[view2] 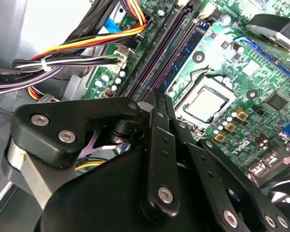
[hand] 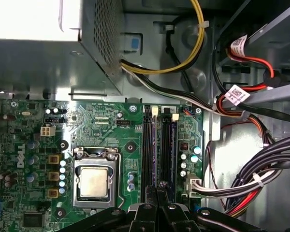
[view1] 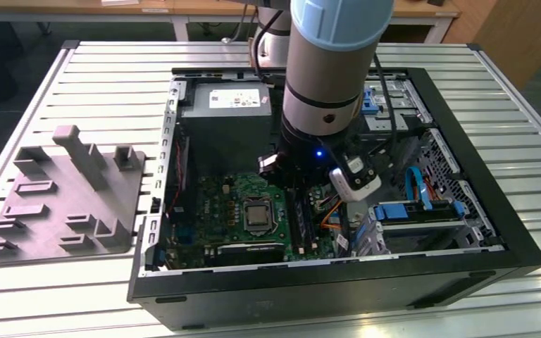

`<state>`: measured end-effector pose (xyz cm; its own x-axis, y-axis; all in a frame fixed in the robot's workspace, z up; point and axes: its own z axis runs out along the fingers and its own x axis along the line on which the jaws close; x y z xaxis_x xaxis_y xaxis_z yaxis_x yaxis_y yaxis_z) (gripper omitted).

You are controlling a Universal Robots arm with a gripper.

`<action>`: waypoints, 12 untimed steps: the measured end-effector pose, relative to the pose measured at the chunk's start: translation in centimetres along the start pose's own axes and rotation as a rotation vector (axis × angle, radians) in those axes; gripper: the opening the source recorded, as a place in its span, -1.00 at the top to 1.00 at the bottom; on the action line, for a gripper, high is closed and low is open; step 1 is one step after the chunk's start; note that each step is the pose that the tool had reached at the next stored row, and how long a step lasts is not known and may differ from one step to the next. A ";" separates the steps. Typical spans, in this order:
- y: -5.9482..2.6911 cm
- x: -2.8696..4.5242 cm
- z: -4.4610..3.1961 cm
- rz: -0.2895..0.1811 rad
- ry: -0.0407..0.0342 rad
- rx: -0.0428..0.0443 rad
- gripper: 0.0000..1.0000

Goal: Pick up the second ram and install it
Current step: 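Insert the second ram into the second slot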

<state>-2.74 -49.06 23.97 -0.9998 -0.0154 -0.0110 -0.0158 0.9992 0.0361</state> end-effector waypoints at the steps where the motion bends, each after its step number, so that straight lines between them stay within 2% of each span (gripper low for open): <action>1: 0.00 0.00 0.04 0.000 0.0001 0.0001 0.77; 12: -0.16 0.03 0.18 0.003 -0.0002 0.0000 0.77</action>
<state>-2.76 -49.22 23.78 -0.9999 -0.0122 -0.0110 -0.0126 0.9993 0.0362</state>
